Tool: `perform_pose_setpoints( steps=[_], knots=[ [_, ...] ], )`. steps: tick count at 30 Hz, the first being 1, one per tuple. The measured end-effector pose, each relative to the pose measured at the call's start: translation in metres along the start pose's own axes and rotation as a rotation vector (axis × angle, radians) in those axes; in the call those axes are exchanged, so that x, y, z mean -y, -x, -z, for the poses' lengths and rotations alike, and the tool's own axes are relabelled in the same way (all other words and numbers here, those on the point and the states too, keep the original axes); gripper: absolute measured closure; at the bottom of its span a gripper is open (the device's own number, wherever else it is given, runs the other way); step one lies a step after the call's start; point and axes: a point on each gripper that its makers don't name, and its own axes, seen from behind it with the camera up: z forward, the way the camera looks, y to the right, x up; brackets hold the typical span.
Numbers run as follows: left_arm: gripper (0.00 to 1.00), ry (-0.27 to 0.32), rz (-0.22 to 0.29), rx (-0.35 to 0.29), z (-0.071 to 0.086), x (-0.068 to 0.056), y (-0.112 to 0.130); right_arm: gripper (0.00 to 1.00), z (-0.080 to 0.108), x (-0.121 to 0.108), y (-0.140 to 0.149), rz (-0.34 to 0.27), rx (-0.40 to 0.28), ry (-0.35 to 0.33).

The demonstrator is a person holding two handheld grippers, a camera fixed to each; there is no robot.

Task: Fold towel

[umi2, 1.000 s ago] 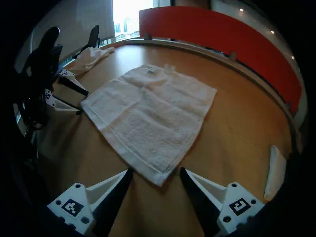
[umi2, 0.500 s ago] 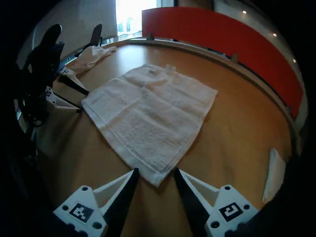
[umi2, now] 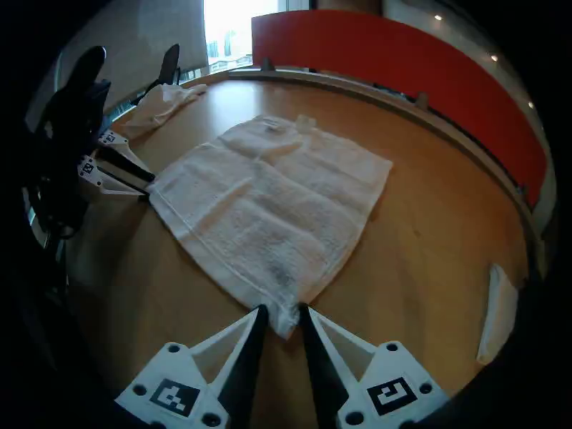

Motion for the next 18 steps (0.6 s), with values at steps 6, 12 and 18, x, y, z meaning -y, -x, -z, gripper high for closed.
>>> perform_pose_setpoints(
  steps=[6, 12, 18],
  knots=[
    [0.81, -0.018, 0.021, 0.002, 0.0004, 0.0022, -0.0012, 0.81, 0.0006, 0.0041, -0.0023, -0.022, -0.004, -0.022],
    [0.88, -0.017, 0.059, 0.006, 0.0017, 0.0039, -0.0025, 0.89, 0.0016, 0.008, -0.0078, -0.029, -0.019, -0.022],
    [0.89, -0.016, 0.072, 0.006, 0.0017, 0.0036, -0.0025, 0.91, 0.002, 0.0084, -0.0081, -0.027, -0.018, -0.022]
  ],
)
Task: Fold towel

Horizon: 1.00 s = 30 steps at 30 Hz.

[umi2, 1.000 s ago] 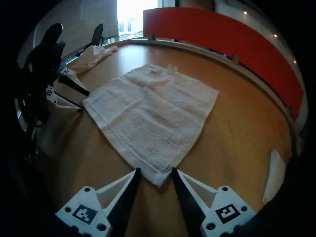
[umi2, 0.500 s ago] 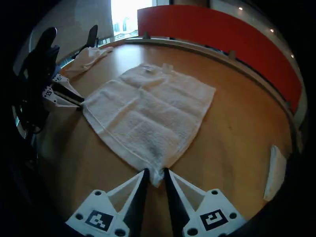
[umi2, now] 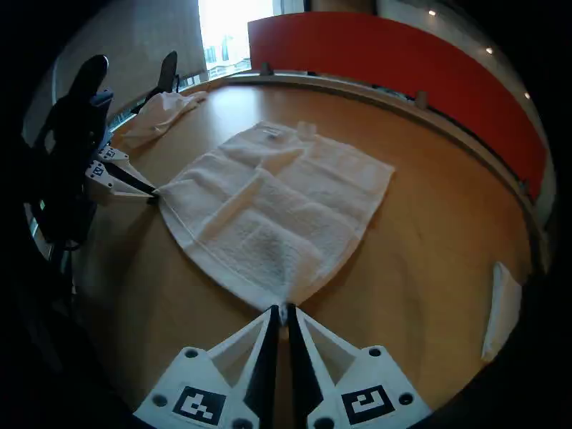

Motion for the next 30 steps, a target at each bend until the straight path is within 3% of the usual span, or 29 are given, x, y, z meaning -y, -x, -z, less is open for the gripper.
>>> perform_pose_setpoints(
  steps=[9, 15, 30],
  knots=[
    [0.89, -0.003, -0.007, 0.002, 0.001, 0.0, 0.0, 0.93, 0.001, 0.0, -0.001, 0.021, -0.002, 0.004],
    [0.9, -0.002, 0.004, -0.011, 0.006, -0.003, -0.007, 0.93, 0.008, -0.001, -0.012, -0.002, -0.027, 0.003],
    [0.9, -0.012, 0.039, -0.055, 0.047, -0.001, -0.038, 0.93, 0.051, 0.006, -0.061, -0.029, -0.134, -0.011]
  ],
)
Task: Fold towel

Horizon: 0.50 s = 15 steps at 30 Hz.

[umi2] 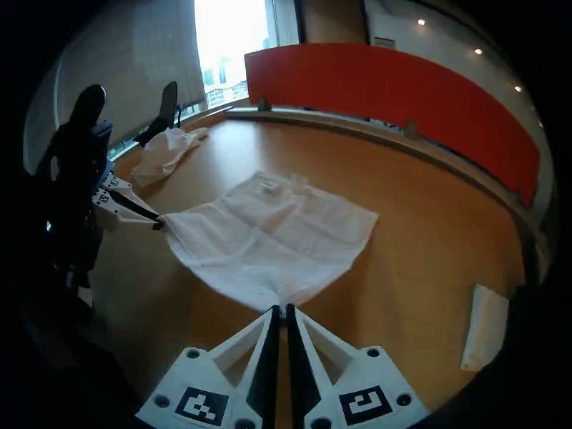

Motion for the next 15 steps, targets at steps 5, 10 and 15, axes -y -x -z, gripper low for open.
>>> perform_pose_setpoints(
  steps=[5, 10, 15],
  knots=[
    [0.9, -0.005, 0.007, -0.007, 0.017, -0.001, -0.01, 0.93, 0.014, 0.006, -0.011, 0.004, -0.018, -0.013],
    [0.9, -0.005, 0.023, -0.009, 0.033, -0.005, -0.017, 0.93, 0.028, 0.009, -0.023, 0.013, -0.035, -0.014],
    [0.9, 0.001, 0.047, -0.012, 0.046, -0.012, -0.023, 0.93, 0.041, 0.013, -0.036, 0.016, -0.056, -0.012]
  ],
)
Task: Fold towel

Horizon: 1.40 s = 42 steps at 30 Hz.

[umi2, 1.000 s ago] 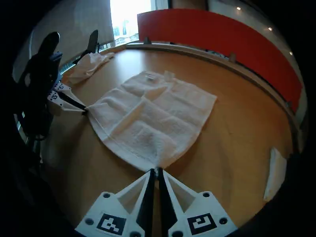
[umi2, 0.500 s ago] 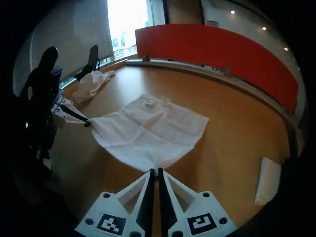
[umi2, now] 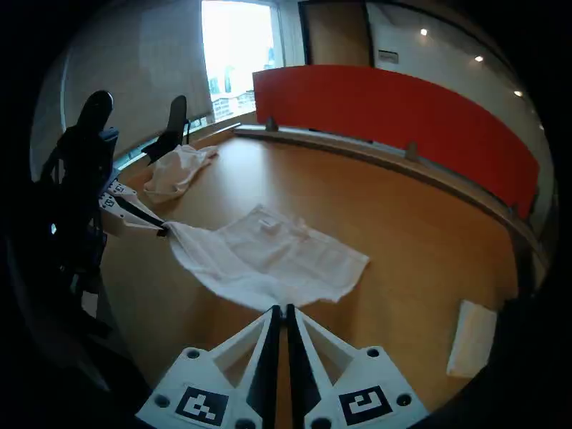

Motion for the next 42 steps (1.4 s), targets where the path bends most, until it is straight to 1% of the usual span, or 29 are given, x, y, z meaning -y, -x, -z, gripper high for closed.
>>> perform_pose_setpoints(
  steps=[5, 12, 18, 23, 27, 31, 37, 42],
  knots=[
    [0.9, 0.012, 0.018, 0.002, 0.011, -0.007, -0.003, 0.93, 0.01, 0.003, -0.008, -0.008, -0.013, -0.003],
    [0.9, 0.023, 0.042, 0.007, 0.022, -0.017, -0.003, 0.93, 0.021, 0.003, -0.011, -0.003, -0.013, 0.004],
    [0.9, 0.029, 0.062, 0.016, 0.025, -0.021, -0.001, 0.93, 0.023, 0.003, -0.011, 0.002, -0.008, 0.002],
    [0.9, 0.024, 0.071, 0.021, 0.024, -0.021, 0.0, 0.93, 0.021, 0.003, -0.011, 0.008, -0.003, 0.0],
    [0.9, 0.021, 0.081, 0.021, 0.02, -0.02, -0.003, 0.93, 0.019, 0.001, -0.012, 0.009, 0.0, 0.0],
    [0.9, 0.013, 0.104, 0.036, 0.012, -0.016, -0.006, 0.93, 0.014, -0.006, -0.014, 0.007, 0.004, 0.009],
    [0.9, 0.011, 0.153, 0.047, -0.003, -0.01, -0.017, 0.93, 0.002, -0.023, -0.017, 0.013, 0.019, 0.028],
    [0.9, 0.004, 0.18, 0.037, -0.018, 0.001, -0.03, 0.93, -0.011, -0.038, -0.021, 0.026, 0.034, 0.042]
  ],
)
